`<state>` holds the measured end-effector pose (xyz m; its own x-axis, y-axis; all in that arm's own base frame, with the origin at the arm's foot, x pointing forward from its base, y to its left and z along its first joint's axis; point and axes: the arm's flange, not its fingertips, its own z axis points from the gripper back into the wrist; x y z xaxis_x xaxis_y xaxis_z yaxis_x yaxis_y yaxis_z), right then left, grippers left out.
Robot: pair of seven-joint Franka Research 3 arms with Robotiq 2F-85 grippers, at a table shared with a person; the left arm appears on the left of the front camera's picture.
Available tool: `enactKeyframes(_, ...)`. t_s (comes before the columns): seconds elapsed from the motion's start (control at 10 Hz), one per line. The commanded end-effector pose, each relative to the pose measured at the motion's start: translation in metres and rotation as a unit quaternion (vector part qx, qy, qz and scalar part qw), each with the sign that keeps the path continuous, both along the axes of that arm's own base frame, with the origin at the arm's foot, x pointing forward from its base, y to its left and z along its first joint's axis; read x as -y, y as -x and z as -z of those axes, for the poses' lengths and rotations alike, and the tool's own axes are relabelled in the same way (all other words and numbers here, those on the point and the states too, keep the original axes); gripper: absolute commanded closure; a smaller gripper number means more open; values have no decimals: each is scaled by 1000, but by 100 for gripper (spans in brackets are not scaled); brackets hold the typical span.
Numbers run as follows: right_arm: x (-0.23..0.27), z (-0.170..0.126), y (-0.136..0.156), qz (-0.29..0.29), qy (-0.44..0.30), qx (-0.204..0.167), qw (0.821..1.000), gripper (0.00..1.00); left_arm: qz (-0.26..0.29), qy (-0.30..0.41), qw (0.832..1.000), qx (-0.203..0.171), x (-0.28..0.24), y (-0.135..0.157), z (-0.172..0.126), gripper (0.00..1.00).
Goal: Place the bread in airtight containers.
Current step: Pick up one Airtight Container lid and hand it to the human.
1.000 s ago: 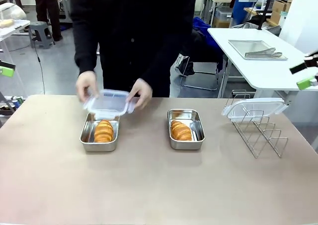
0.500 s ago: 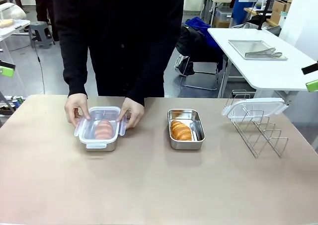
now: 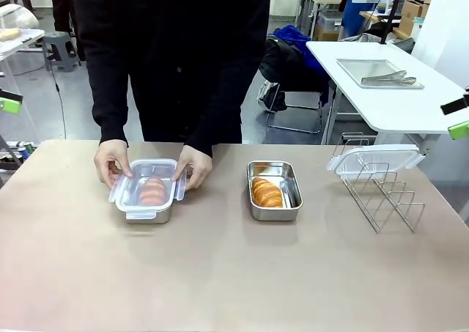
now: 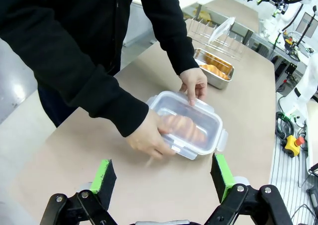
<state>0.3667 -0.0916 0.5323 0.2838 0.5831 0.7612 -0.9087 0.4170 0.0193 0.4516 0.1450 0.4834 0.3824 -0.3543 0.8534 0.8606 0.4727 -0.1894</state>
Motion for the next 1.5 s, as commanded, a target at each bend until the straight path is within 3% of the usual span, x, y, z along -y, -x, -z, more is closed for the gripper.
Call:
enactKeyframes(0.0, 2, -3, 0, -2, 7, -5, 1000, 0, 4, 2, 1000, 4, 2, 1, -2, 0)
enactKeyframes(0.6, 0, 0, 0, 0, 0, 0, 1000, 0, 4, 2, 1000, 4, 2, 1, -2, 0)
enactKeyframes(0.7, -20, 3, -4, 6, 89, 28, 996, 0, 4, 2, 1000, 4, 2, 1, -2, 0)
enactKeyframes(0.9, -60, 4, -11, -4, 205, 62, 977, 0, 4, 2, 1000, 4, 2, 1, -2, 0)
enactKeyframes(1.0, -80, 7, -18, -12, 274, 100, 957, 0, 4, 2, 1000, 4, 2, 1, -2, 0)
enactKeyframes(1.1, -95, 13, -23, -64, 330, 121, 934, 0, 4, 2, 1000, 4, 2, 1, -2, 0)
enactKeyframes(1.2, -107, 20, -28, -92, 375, 139, 912, 0, 4, 2, 1000, 4, 2, 1, -2, 0)
enactKeyframes(1.4, -122, 32, -38, -118, 418, 147, 889, 0, 4, 2, 1000, 4, 2, 1, -2, 0)
